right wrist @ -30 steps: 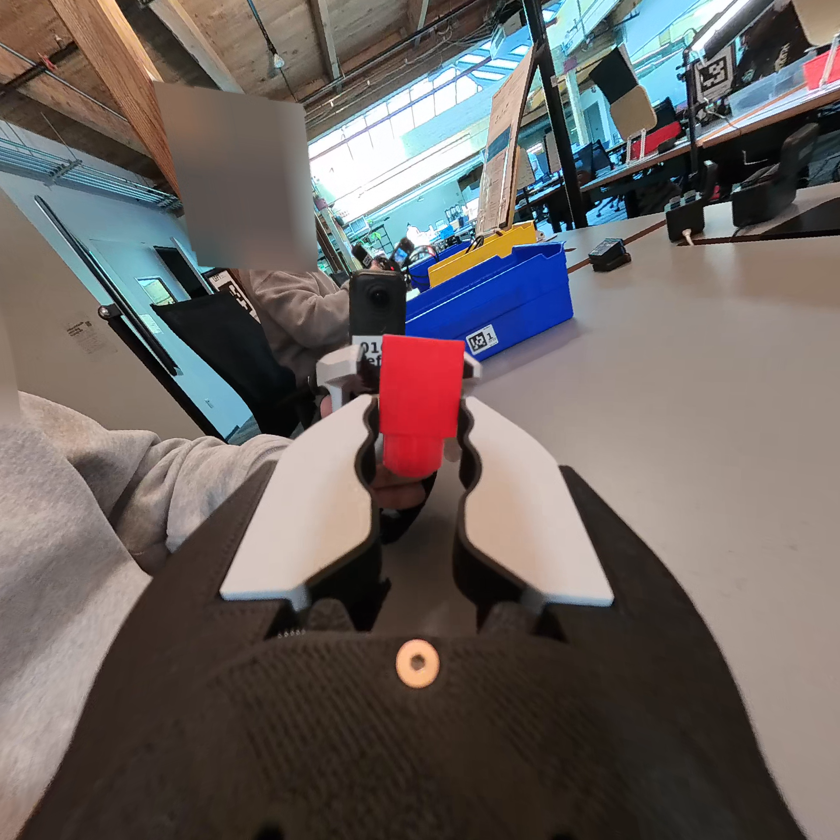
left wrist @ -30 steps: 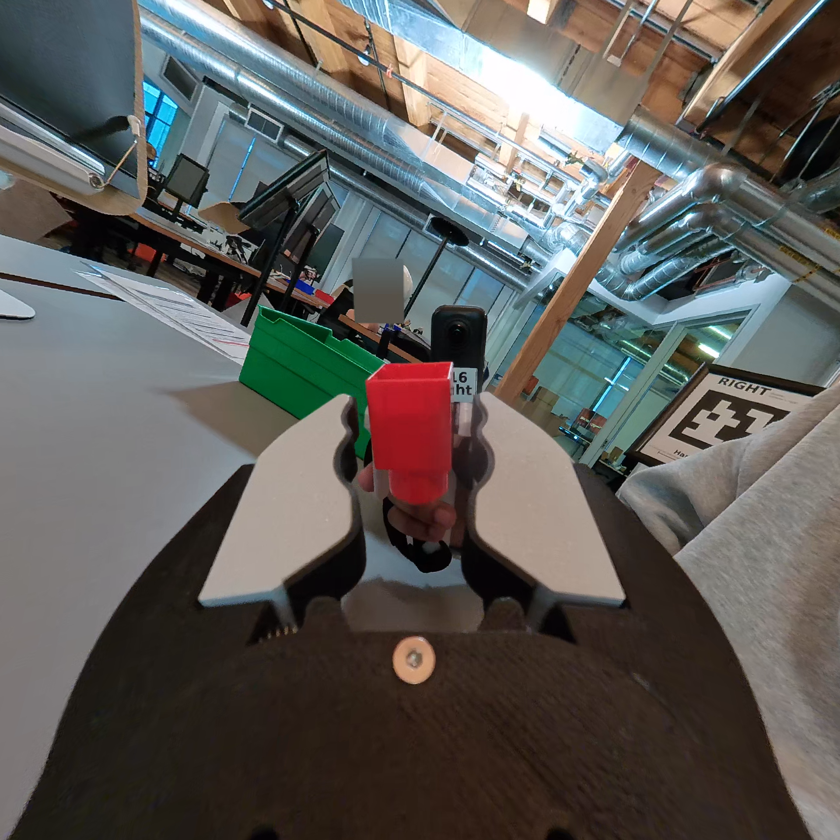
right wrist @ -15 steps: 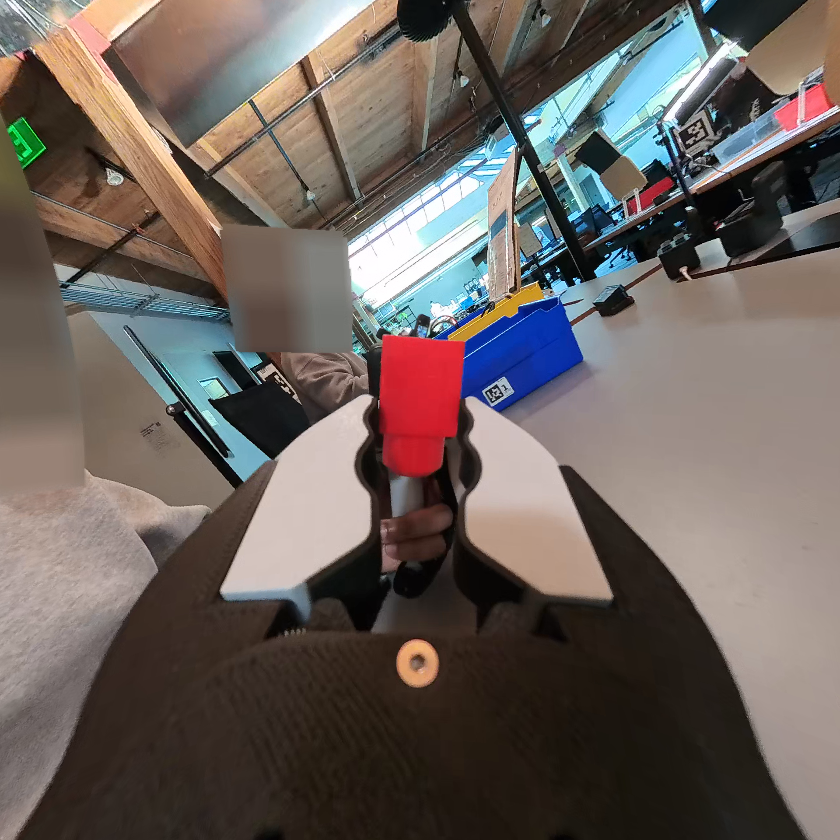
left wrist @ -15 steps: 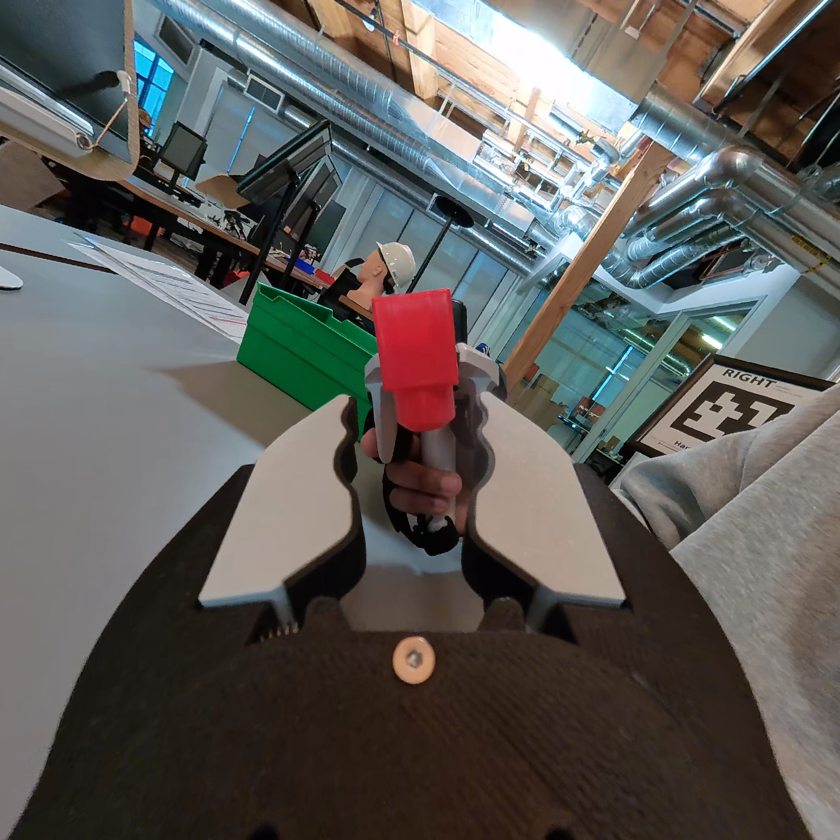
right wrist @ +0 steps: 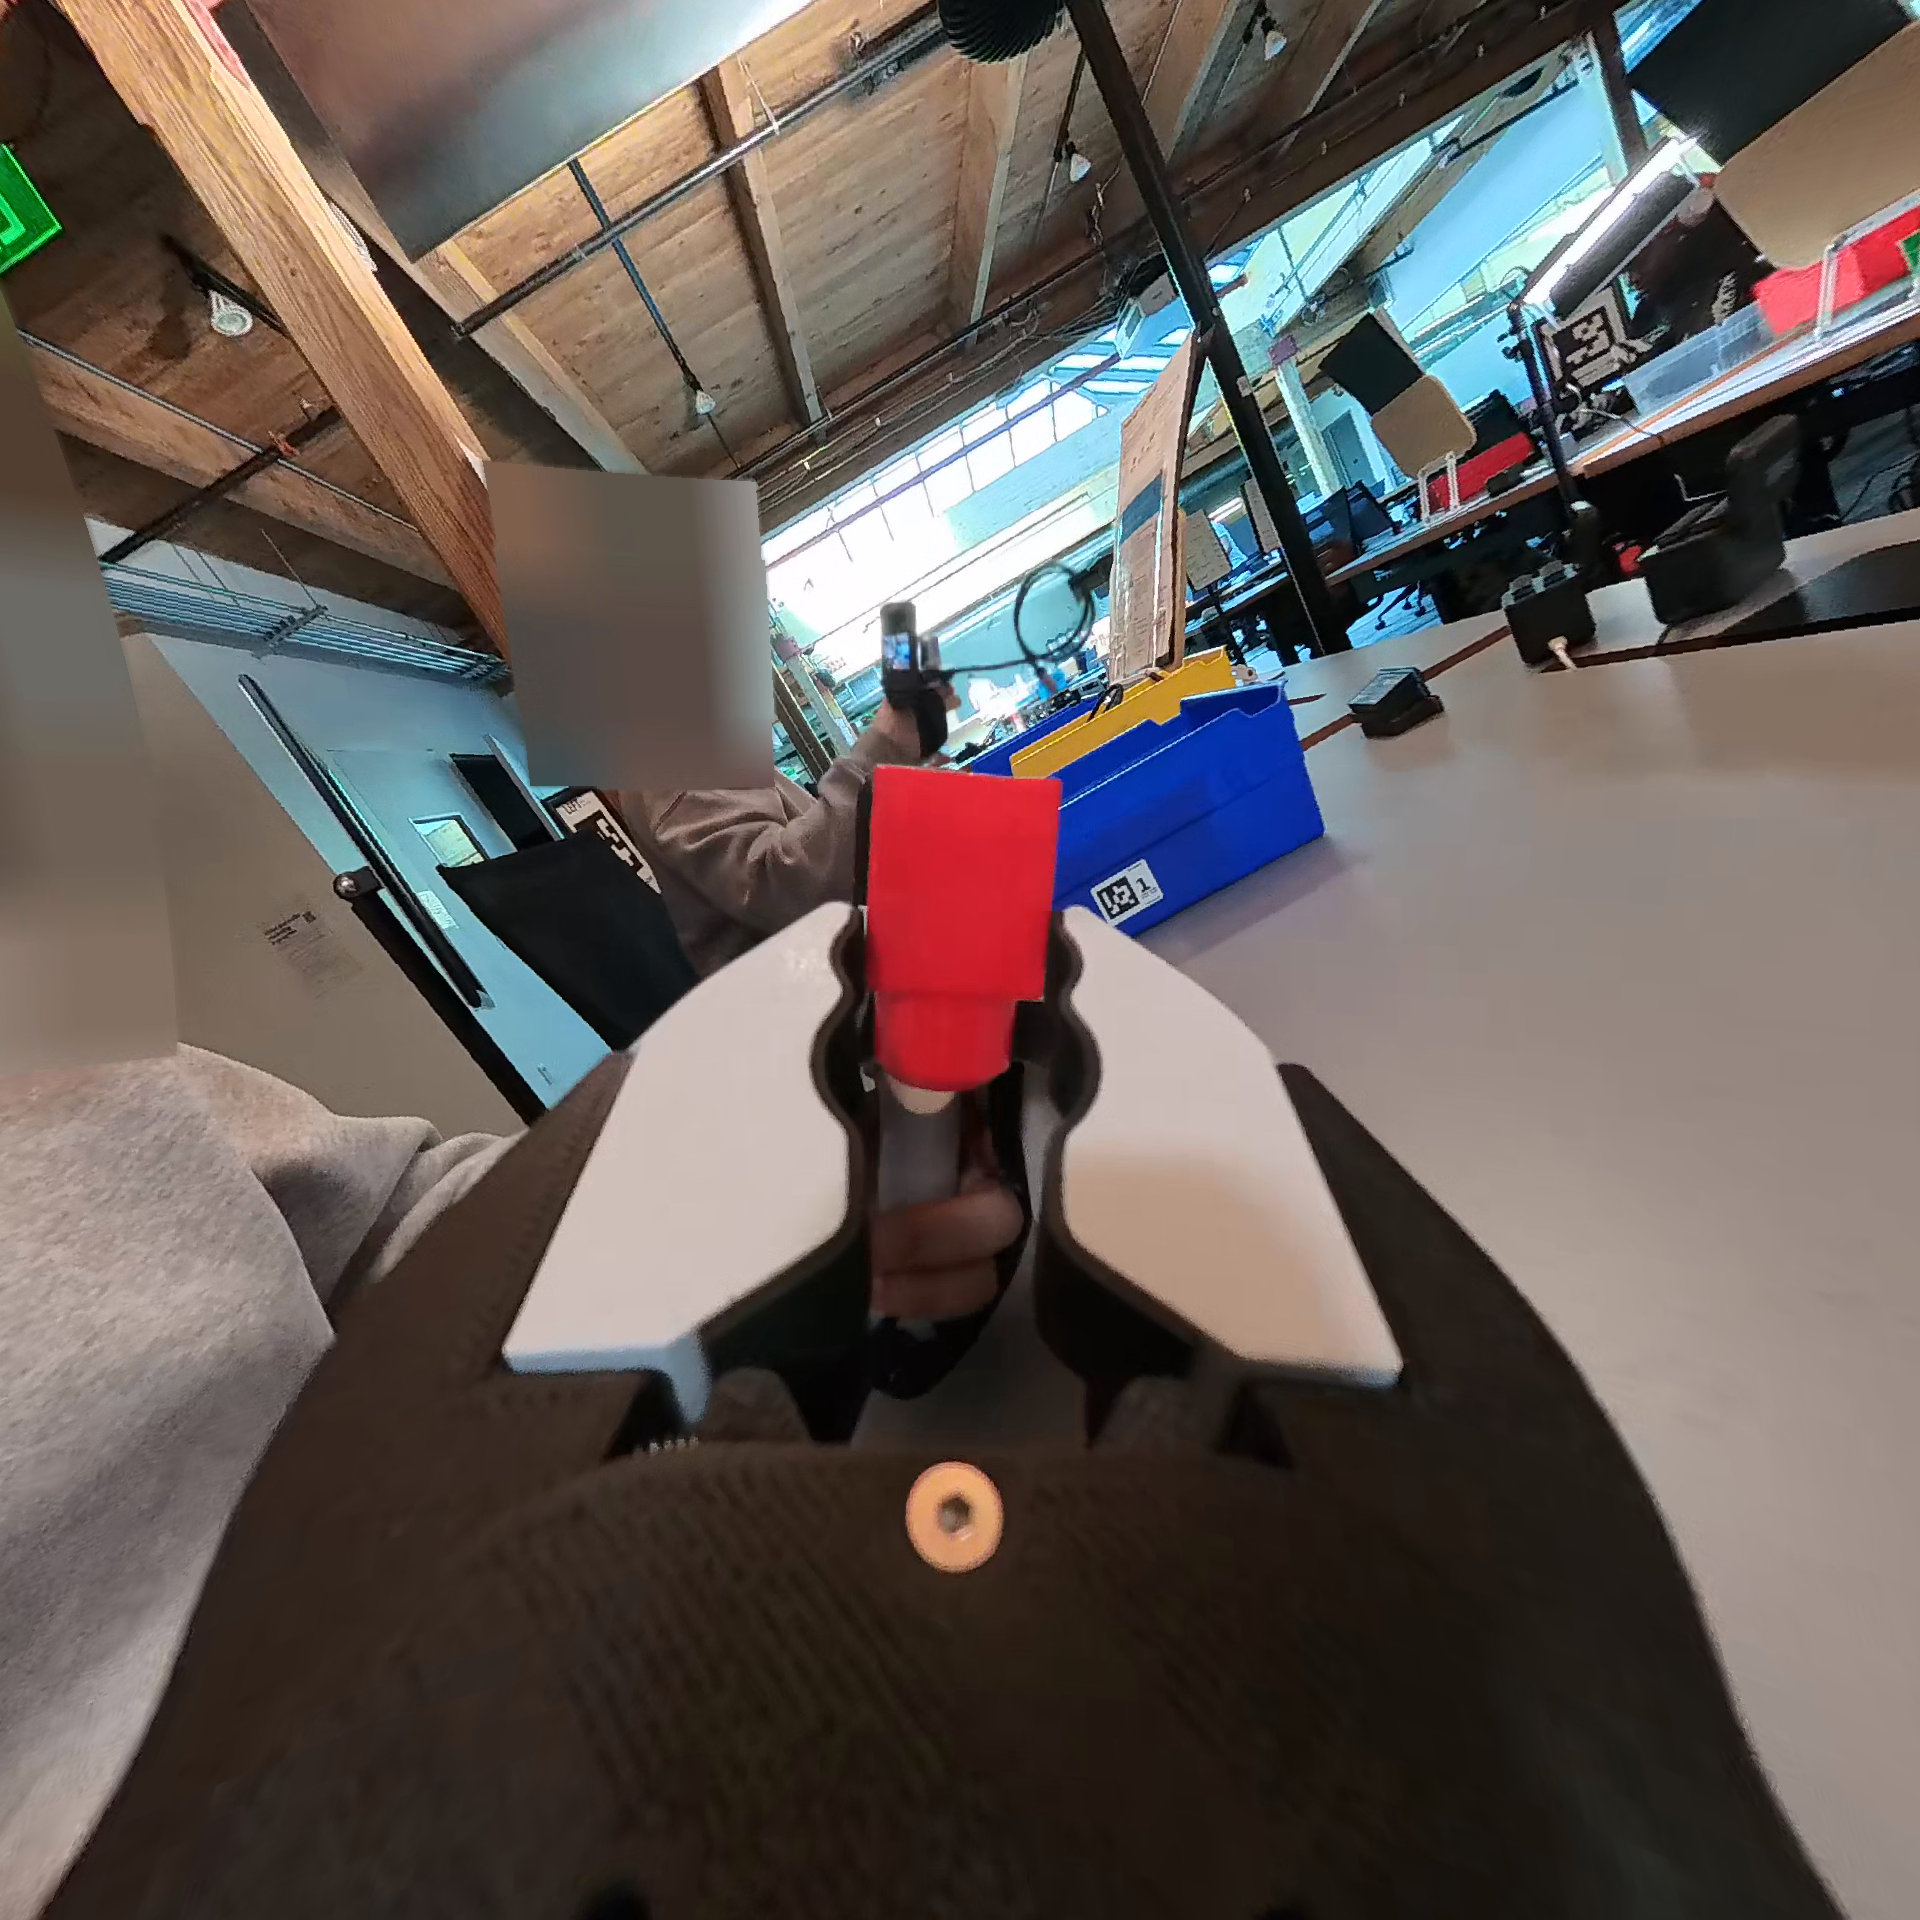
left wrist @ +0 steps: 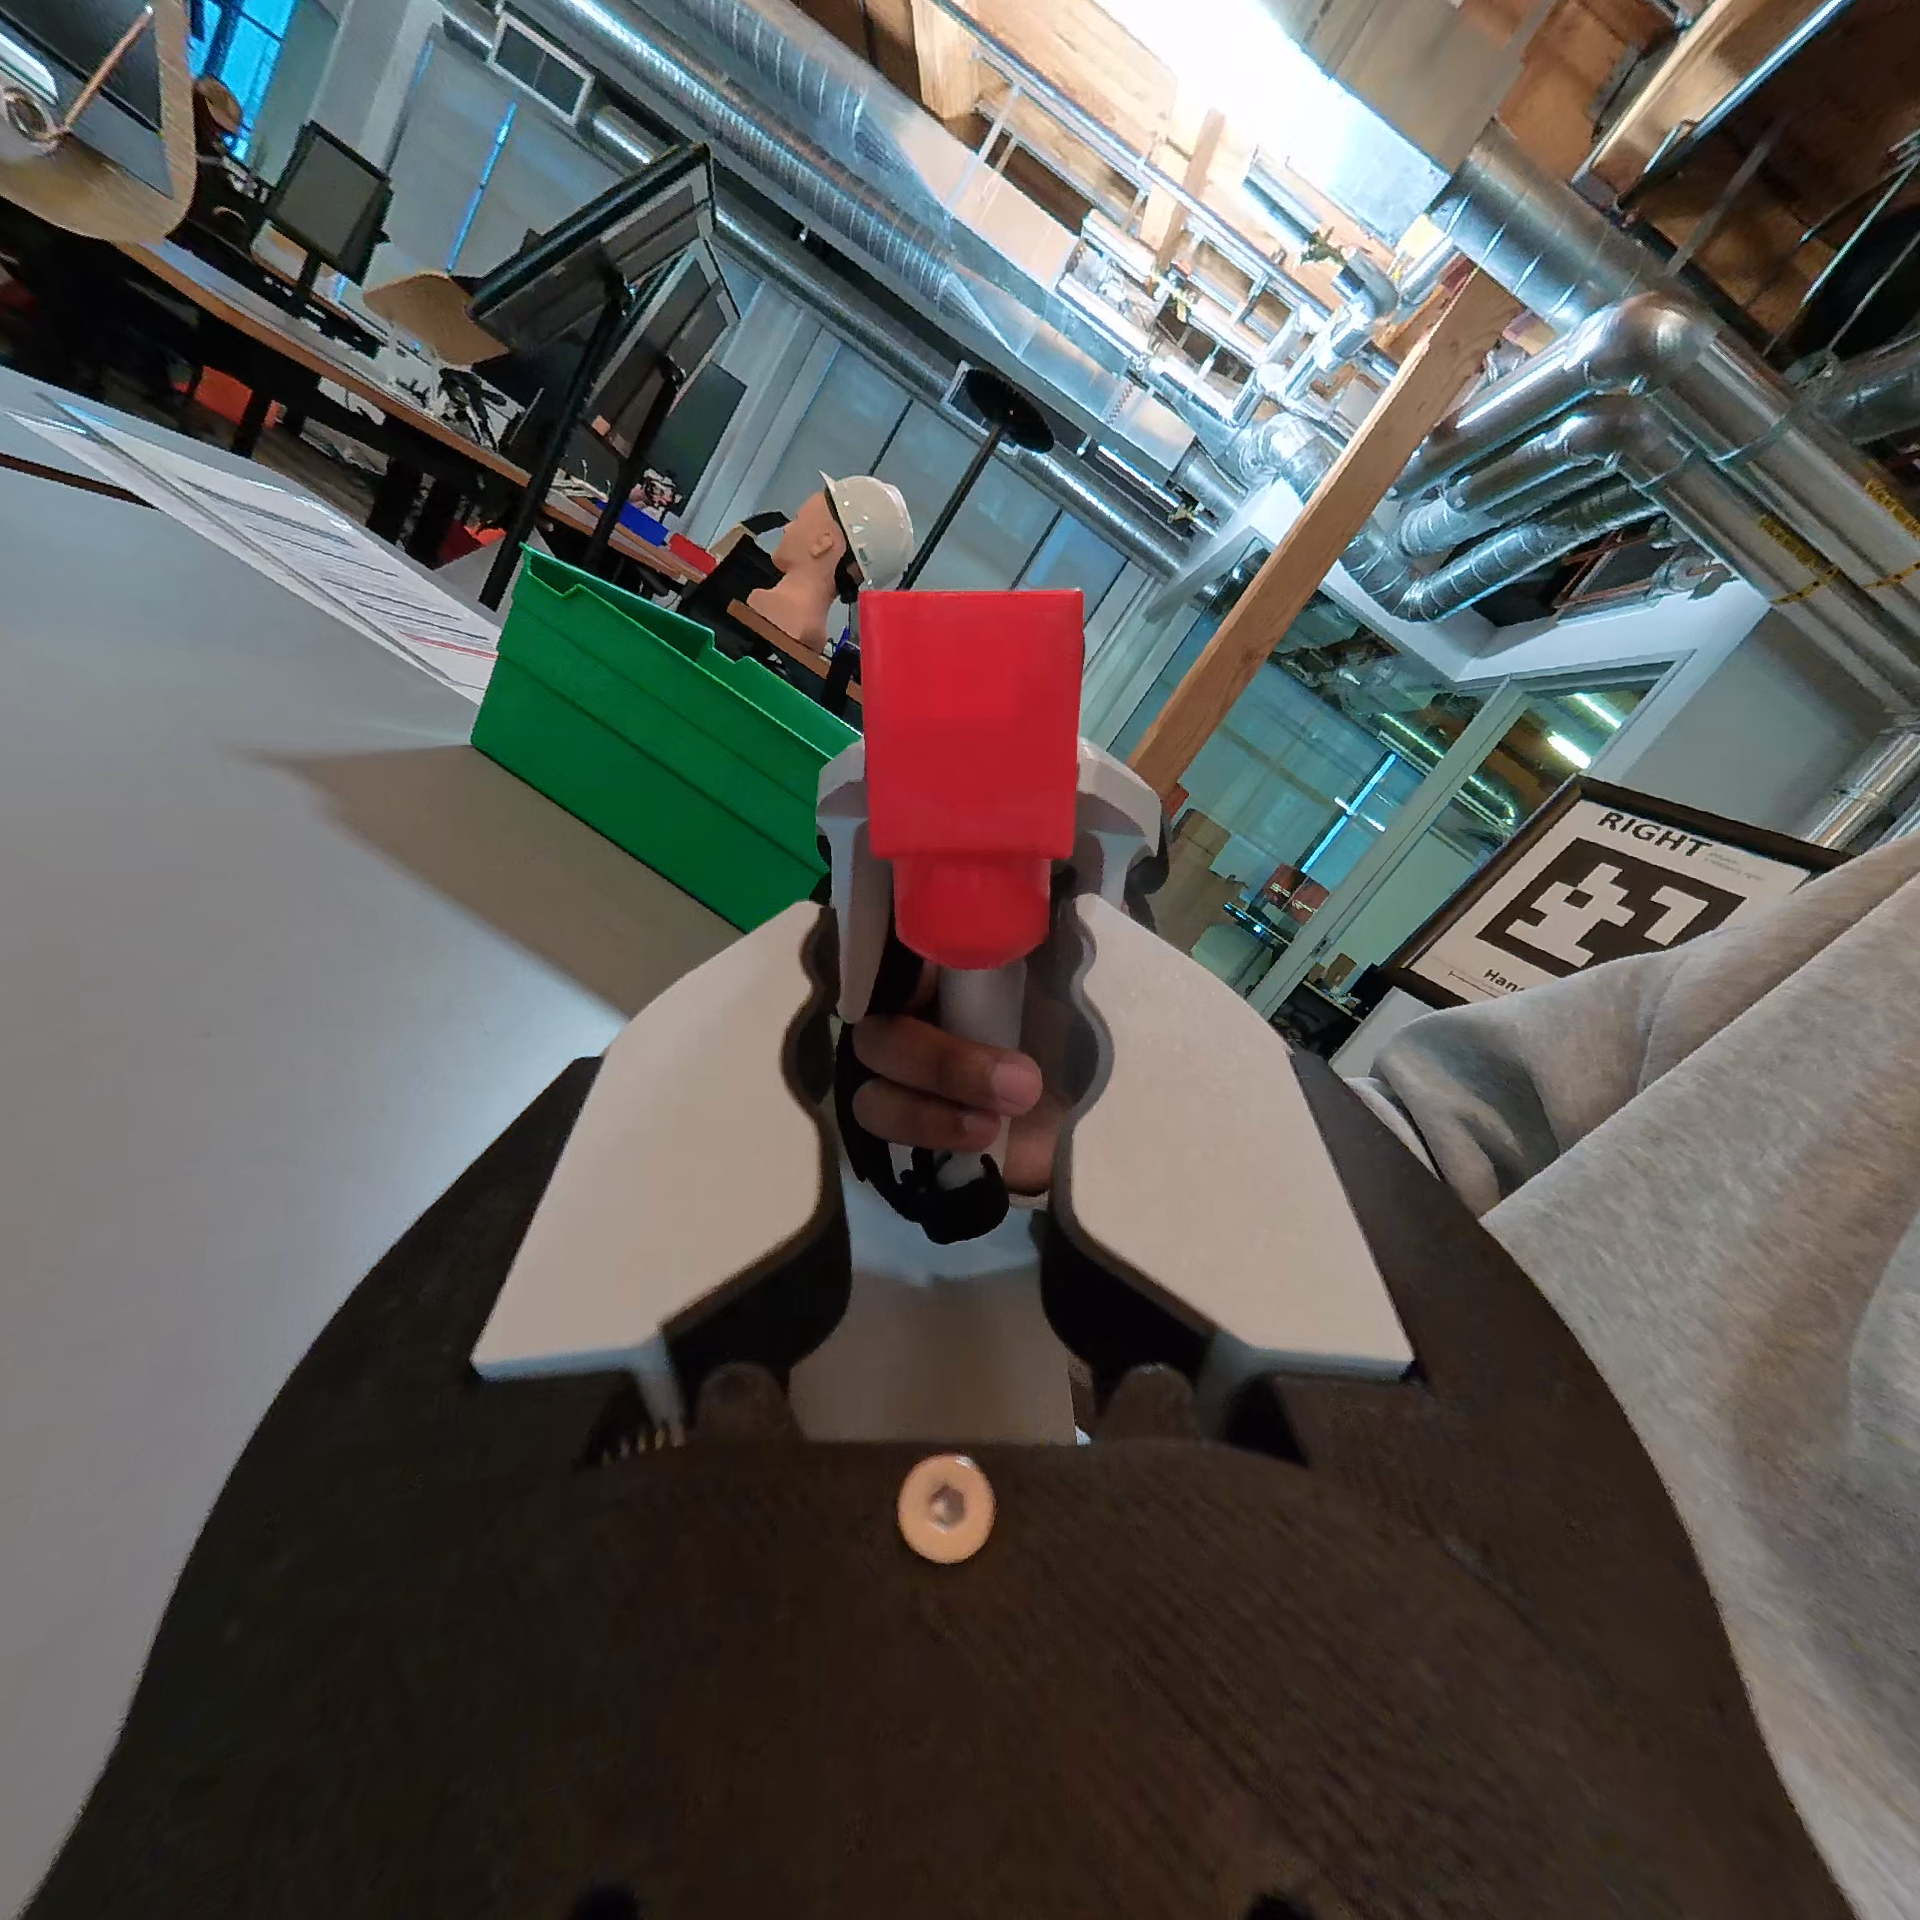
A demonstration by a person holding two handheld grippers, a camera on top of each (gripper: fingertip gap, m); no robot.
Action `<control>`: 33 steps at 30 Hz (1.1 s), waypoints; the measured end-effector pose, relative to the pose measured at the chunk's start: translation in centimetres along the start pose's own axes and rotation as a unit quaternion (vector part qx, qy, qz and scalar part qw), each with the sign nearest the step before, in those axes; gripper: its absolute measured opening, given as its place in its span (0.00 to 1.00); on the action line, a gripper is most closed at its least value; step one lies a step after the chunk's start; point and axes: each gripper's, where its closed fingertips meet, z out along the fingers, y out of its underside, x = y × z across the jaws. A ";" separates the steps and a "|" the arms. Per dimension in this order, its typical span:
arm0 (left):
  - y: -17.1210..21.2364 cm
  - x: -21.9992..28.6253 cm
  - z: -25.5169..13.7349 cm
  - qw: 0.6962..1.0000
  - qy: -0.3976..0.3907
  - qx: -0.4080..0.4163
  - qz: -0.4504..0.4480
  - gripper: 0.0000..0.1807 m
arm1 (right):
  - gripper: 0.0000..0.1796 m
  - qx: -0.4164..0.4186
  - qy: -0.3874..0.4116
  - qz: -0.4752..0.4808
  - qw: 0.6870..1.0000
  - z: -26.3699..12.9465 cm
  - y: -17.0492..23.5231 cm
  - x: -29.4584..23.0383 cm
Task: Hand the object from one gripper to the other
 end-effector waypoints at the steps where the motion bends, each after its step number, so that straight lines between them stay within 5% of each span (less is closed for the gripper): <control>1: 0.0 0.0 0.0 1.000 0.001 0.000 0.000 0.22 | 0.19 -0.002 0.000 -0.004 1.000 0.1 0.1 -0.1; 25: -0.9 -0.1 -0.6 1.000 0.008 0.021 -0.012 0.16 | 0.25 0.027 0.019 -0.035 0.999 -0.7 -1.4 0.2; 29: -0.8 0.0 -0.8 0.999 0.020 0.010 -0.035 0.16 | 0.33 0.007 0.025 -0.140 0.990 -0.8 -1.6 -0.4; 33: -0.6 0.0 -0.8 0.997 0.040 -0.003 -0.071 0.16 | 0.44 -0.035 0.051 -0.319 0.946 -0.8 -1.0 -0.8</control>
